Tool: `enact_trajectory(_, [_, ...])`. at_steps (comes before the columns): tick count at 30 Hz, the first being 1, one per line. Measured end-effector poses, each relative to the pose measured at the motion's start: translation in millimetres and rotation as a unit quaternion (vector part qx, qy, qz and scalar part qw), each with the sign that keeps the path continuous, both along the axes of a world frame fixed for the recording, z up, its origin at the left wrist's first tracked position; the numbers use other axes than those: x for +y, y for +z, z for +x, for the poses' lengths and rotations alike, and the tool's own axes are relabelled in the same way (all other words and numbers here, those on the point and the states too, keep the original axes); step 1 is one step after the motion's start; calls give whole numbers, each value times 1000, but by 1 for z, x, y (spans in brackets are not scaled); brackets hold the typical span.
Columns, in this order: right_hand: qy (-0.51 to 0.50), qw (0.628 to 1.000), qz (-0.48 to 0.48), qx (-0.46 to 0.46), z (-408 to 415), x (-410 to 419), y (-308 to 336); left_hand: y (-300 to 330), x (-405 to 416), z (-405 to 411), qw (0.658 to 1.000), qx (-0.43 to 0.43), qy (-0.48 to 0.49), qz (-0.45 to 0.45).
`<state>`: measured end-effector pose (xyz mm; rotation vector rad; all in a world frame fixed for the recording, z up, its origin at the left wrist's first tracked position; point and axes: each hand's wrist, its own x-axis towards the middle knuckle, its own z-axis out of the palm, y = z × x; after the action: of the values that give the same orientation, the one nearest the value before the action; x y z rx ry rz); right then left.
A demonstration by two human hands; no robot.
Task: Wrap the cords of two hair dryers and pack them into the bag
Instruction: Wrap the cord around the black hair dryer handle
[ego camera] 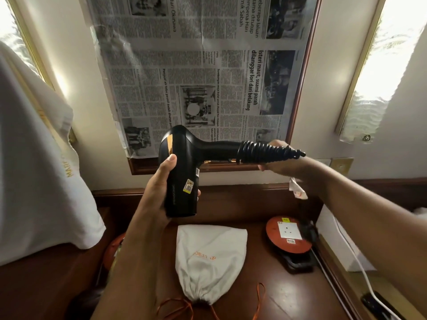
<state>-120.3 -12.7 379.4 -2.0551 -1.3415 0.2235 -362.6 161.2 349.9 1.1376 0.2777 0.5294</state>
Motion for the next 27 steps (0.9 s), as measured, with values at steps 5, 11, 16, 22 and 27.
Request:
enact_trajectory(5, [-10, 997, -53, -63, 4, 7, 39, 2, 6, 0, 1000, -5, 8, 22])
enact_trajectory(11, [-22, 989, -93, -109, -8, 5, 60, -1, 12, 0, 996, 14, 24, 81])
enact_trajectory(16, [-80, 960, -130, -233, -16, 11, 69, -6, 8, 10, 986, 36, 88, 139])
enact_trajectory(22, [-104, 958, -106, -245, -46, 16, 62, -17, -3, 24, 969, 22, 161, 188])
enact_trajectory(27, [-167, 977, -39, -123, -72, 15, 36, -26, -13, 38, 960, 2, 237, 148])
